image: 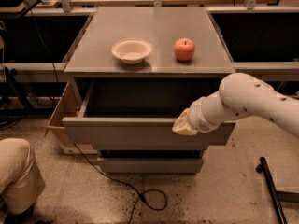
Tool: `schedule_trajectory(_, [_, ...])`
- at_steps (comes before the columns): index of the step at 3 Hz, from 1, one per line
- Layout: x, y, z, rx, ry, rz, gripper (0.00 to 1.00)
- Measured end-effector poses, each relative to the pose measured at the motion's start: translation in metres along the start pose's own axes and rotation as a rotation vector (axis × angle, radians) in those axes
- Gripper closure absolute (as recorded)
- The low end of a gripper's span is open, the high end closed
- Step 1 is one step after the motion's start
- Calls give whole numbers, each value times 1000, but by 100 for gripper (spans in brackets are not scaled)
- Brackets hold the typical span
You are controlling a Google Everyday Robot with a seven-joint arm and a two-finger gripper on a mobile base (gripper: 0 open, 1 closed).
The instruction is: Close top drawer
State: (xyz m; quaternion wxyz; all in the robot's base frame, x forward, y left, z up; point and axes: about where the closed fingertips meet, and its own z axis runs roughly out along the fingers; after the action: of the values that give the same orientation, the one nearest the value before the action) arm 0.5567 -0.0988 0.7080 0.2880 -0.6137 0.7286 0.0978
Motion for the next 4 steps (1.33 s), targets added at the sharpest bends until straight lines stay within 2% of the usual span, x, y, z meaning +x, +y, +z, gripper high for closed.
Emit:
schedule_trajectory(1, [11,15,4,-10,-68,96,100])
schedule_trajectory(3, [12,24,1,-18,-80,128,100])
schedule_trajectory(4, [7,38,8,1,-108,150,100])
